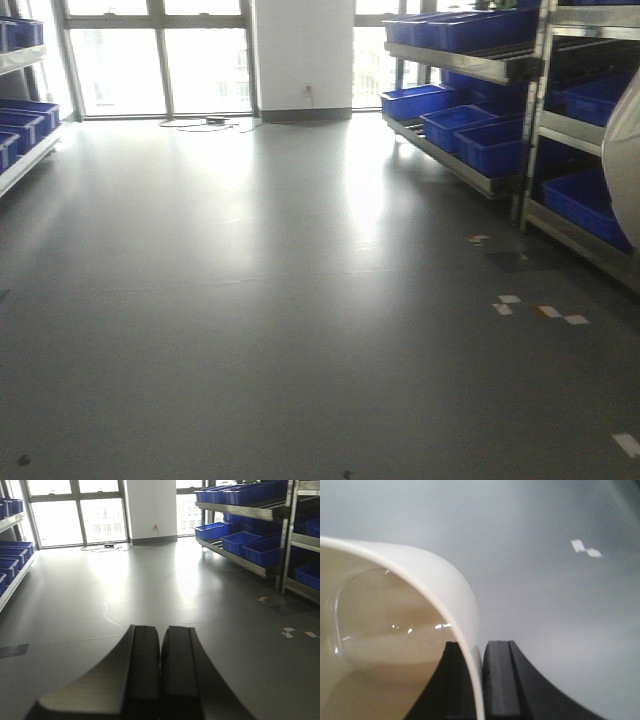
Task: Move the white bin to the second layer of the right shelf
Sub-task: 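Drive the base across the room toward the blue-crate roller shelf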
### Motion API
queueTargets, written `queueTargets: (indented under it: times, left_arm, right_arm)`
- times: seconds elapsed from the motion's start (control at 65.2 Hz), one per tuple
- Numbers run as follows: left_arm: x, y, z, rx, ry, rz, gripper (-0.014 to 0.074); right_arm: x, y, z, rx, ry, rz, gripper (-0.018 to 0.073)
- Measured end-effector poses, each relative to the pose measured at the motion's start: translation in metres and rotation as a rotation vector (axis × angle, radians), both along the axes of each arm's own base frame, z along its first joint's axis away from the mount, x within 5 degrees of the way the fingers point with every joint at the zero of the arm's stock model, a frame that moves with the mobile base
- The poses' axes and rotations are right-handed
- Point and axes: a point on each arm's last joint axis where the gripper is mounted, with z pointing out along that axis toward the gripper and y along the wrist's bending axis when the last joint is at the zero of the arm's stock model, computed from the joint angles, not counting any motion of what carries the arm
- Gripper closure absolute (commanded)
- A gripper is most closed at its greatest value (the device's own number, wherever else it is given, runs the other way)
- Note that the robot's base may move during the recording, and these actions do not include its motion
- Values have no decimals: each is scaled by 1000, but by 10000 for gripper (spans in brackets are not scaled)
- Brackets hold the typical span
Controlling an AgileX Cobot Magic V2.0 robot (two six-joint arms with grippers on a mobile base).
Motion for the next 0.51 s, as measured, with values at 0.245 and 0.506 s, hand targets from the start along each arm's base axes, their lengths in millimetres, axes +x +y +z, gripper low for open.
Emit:
queueTargets:
  times: [0.245,0.506]
  left_arm:
    - [0,0,0,0,0,0,512]
    - [0,0,0,0,0,0,512]
  right_arm:
    - [0,0,0,0,0,0,511]
    - [0,0,0,0,0,0,511]
